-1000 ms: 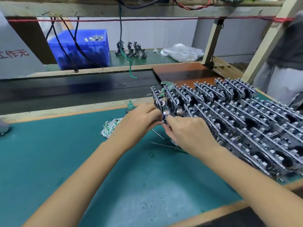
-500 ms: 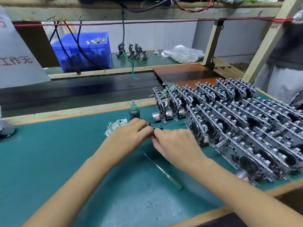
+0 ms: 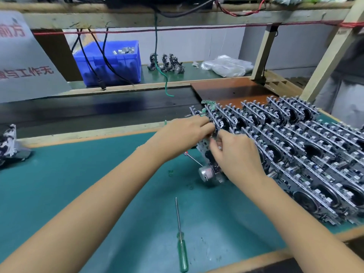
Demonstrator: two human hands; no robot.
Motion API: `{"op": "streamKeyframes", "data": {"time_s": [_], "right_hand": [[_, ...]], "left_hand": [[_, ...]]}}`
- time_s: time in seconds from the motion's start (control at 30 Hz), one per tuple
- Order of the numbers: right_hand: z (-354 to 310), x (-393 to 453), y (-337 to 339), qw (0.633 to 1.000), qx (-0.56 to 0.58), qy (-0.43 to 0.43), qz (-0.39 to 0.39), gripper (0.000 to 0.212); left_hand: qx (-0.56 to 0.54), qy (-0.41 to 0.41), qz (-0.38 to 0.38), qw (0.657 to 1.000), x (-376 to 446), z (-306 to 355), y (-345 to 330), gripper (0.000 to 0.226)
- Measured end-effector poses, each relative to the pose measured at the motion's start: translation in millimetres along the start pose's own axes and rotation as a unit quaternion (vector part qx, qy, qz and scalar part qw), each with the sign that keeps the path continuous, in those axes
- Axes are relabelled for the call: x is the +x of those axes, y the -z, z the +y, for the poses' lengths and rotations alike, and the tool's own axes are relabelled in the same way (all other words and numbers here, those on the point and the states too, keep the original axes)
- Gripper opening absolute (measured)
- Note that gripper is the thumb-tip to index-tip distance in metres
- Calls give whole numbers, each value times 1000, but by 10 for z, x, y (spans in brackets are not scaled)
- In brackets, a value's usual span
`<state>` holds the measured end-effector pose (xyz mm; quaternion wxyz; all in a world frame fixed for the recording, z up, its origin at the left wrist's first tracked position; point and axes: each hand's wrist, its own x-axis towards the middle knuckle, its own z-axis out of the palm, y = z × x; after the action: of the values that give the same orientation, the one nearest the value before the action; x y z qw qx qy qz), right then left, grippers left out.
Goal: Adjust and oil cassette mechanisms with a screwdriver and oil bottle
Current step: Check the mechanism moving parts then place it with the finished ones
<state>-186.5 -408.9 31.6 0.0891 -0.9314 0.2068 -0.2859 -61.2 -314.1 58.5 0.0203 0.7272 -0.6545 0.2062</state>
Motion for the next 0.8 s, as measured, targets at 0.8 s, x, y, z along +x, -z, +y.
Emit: {"op": "streamKeyframes", "data": {"time_s": [0.8], "right_hand": [[-473,-126,115,993,15,88,-80,20]], "left_hand": [[-222,147,64,962,-755,95,-15,16]]}}
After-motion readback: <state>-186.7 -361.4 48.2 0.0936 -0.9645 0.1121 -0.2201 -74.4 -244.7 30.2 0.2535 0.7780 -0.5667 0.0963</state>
